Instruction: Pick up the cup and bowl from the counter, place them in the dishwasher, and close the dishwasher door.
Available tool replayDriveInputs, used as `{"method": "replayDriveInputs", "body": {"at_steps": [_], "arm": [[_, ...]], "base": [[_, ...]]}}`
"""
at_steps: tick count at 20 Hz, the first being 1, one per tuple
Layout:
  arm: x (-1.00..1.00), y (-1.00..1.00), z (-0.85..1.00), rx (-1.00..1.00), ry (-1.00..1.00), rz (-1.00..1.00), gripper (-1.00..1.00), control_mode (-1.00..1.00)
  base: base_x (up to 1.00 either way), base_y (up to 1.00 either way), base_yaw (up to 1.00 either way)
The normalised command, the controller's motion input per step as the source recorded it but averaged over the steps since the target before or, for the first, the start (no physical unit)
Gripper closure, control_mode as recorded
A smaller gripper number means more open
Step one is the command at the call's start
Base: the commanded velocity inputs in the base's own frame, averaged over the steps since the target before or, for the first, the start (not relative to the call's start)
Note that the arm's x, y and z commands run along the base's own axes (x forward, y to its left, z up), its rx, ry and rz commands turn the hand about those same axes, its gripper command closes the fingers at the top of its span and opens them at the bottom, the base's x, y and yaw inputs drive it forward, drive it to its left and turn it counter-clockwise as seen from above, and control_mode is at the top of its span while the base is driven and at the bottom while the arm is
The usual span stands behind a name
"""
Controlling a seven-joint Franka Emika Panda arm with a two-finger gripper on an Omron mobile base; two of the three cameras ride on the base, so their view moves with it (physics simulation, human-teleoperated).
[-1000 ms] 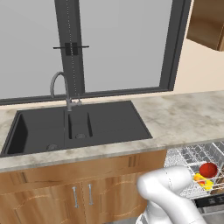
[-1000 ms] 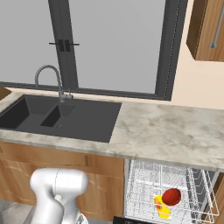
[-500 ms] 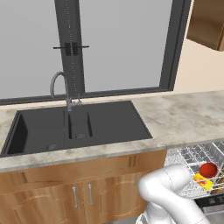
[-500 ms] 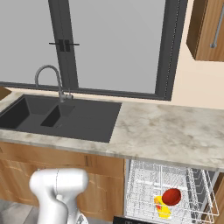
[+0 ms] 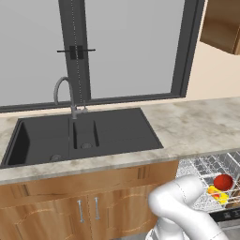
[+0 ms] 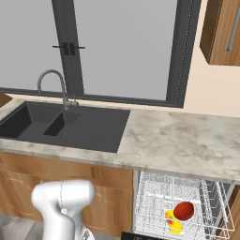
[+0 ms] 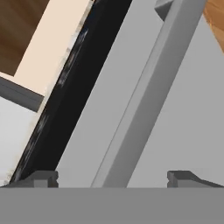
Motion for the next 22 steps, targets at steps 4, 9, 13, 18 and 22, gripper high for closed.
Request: {"method": "replayDriveInputs", "body": {"at_steps": [4, 9, 13, 18, 22], "arm": [[0.14, -0.09, -0.43, -0.01, -0.01, 0.02, -1.0, -1.0], [0.15, -0.19, -0.19, 0.0, -0.05, 0.03, -1.0, -1.0], [0.21, -0.22, -0.19, 0.0, -0.06, 0.02, -1.0, -1.0], [0.24, -0.17, -0.28, -0.01, -0.11, 0.01, -1.0, -1.0], [0.35, -0.16, -0.15, -0.02, -0.2, 0.0, -1.0, -1.0]], "base": [[0.0, 0.0, 0.0], [0.0, 0.0, 0.0], [0.0, 0.0, 0.0], [0.0, 0.0, 0.0], [0.0, 0.0, 0.0]]}}
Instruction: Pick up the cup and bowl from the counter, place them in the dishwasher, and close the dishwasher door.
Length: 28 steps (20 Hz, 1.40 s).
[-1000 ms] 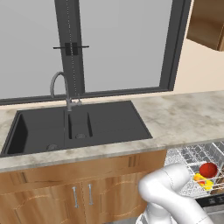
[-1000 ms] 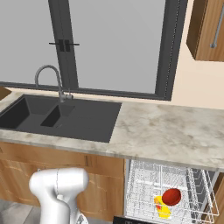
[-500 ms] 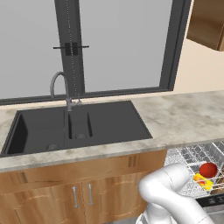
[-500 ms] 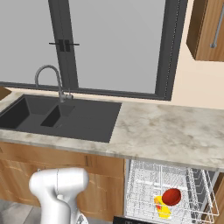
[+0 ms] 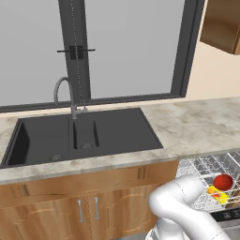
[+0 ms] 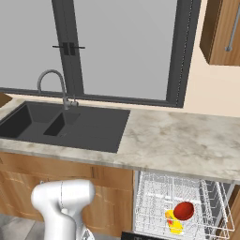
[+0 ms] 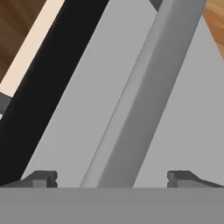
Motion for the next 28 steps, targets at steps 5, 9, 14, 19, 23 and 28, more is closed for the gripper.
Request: {"method": "replayDriveInputs", "body": {"at_steps": [5, 9, 14, 19, 23, 28], "arm": [[0.7, -0.14, -0.12, 0.0, -0.2, 0.0, -1.0, -1.0], [0.91, -0.12, -0.01, 0.0, -0.19, 0.0, -1.0, -1.0], [1.0, -0.02, 0.0, 0.0, -0.17, 0.0, -1.0, -1.0], [1.0, 0.0, 0.0, 0.0, -0.15, 0.0, -1.0, -1.0], [1.0, 0.0, 0.0, 0.0, -0.12, 0.0, -1.0, -1.0], [1.0, 0.0, 0.0, 0.0, -0.11, 0.0, -1.0, -1.0]], "base": [[0.0, 0.0, 0.0], [0.0, 0.0, 0.0], [0.0, 0.0, 0.0], [0.0, 0.0, 0.0], [0.0, 0.0, 0.0], [0.0, 0.0, 0.0]]}}
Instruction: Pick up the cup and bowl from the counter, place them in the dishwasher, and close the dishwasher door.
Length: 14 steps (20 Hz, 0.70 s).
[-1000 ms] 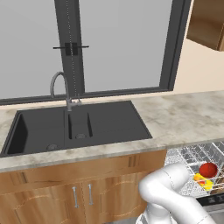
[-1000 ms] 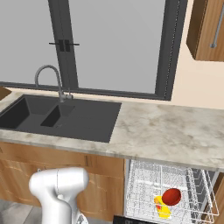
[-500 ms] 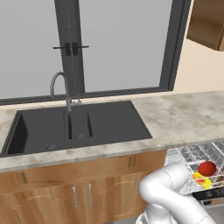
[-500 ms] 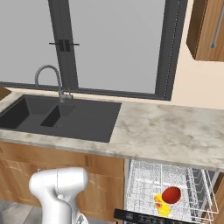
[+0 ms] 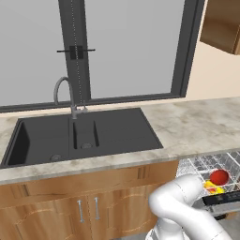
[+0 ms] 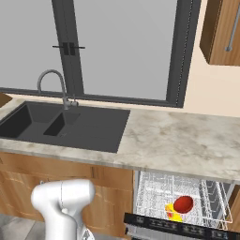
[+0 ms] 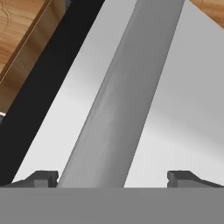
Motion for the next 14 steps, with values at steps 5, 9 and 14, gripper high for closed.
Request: {"method": "replayDriveInputs", "body": {"at_steps": [5, 9, 14], "arm": [[1.0, 0.0, 0.0, 0.0, -0.1, 0.0, -1.0, -1.0], [0.95, 0.0, -0.01, 0.0, -0.1, 0.0, -1.0, -1.0], [0.71, 0.0, -0.17, 0.0, -0.07, 0.0, -1.0, -1.0]], "base": [[0.0, 0.0, 0.0], [0.0, 0.0, 0.0], [0.0, 0.0, 0.0]]}}
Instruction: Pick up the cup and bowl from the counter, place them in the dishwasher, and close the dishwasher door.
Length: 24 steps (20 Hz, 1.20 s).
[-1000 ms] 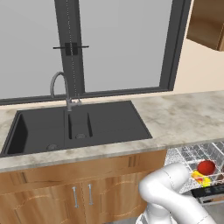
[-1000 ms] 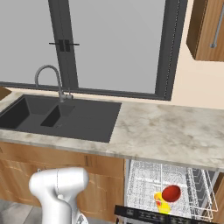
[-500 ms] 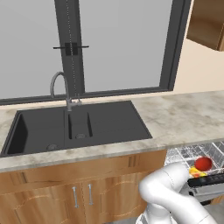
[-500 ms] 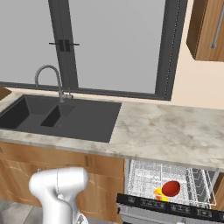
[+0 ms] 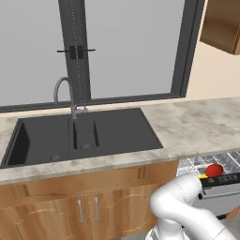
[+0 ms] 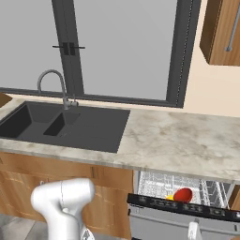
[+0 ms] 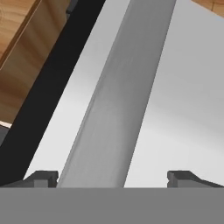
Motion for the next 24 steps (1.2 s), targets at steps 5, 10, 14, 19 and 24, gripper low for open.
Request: {"method": "replayDriveInputs", "body": {"at_steps": [5, 10, 14, 19, 24], "arm": [[0.74, -0.04, -0.17, 0.0, -0.06, 0.0, -1.0, -1.0], [0.75, -0.03, -0.19, 0.0, -0.06, 0.0, -1.0, -1.0], [0.76, -0.04, -0.2, 0.0, -0.06, 0.0, -1.0, -1.0], [0.77, -0.04, -0.21, 0.0, -0.06, 0.0, -1.0, -1.0], [0.62, -0.02, -0.21, 0.0, -0.07, 0.0, -1.0, -1.0]], "base": [[0.0, 0.0, 0.0], [0.0, 0.0, 0.0], [0.0, 0.0, 0.0], [0.0, 0.0, 0.0], [0.0, 0.0, 0.0]]}}
